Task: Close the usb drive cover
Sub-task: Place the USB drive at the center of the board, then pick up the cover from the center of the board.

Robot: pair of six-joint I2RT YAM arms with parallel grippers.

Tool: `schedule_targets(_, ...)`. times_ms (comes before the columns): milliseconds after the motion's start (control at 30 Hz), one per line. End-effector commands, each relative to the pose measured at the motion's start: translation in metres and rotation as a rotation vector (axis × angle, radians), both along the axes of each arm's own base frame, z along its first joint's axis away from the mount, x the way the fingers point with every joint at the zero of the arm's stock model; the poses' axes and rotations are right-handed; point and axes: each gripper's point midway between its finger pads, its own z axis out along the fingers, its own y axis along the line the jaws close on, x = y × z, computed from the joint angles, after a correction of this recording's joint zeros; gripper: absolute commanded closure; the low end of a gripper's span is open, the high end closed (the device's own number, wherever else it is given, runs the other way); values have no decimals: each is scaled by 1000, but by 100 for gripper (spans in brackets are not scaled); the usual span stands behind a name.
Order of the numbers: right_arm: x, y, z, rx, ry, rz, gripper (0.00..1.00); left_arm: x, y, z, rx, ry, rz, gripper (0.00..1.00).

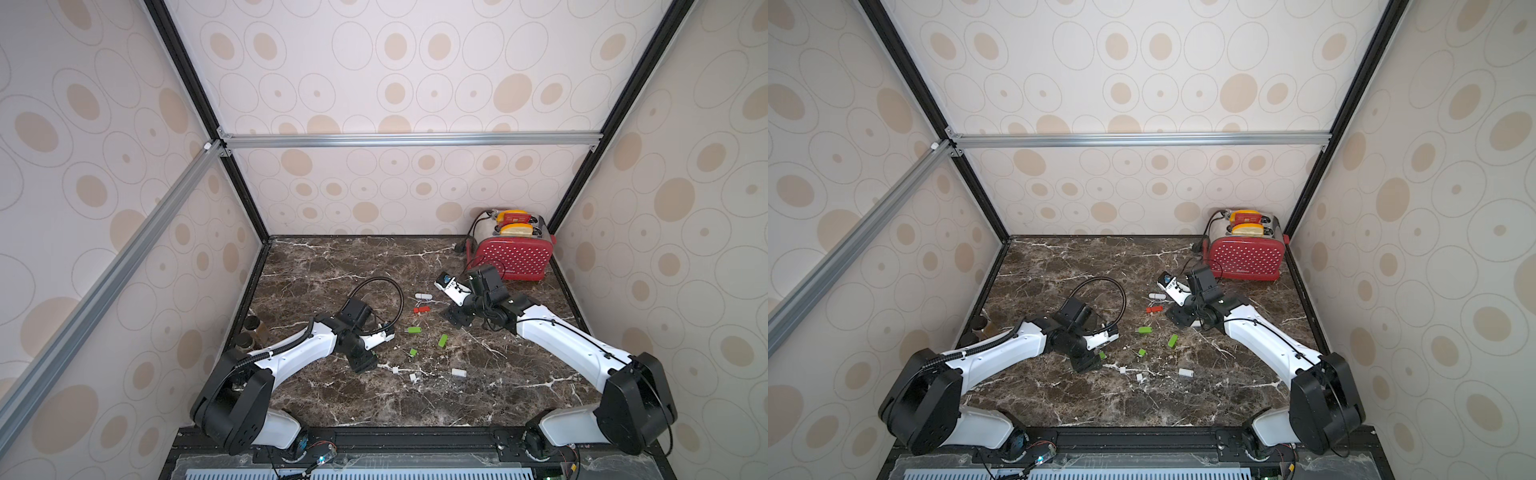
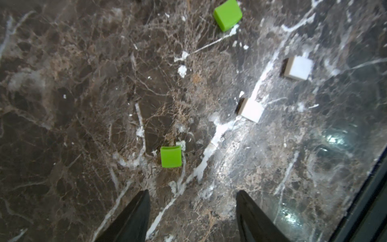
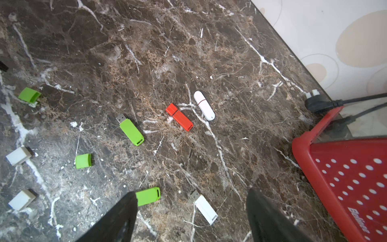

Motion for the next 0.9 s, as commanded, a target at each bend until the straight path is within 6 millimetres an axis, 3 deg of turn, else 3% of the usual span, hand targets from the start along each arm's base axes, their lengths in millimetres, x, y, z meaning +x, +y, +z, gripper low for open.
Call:
schedule_targets(0, 3, -6, 10, 54, -23, -55, 15, 4, -1, -5, 27, -22, -10, 36)
schedule_targets(467, 7, -9, 8, 60, -34, -72, 16, 12, -1, -30, 88, -10, 30, 48)
schedule_targets(867, 8, -11, 8, 64, -39, -74, 16, 19, 1, -36, 117, -6, 69, 60)
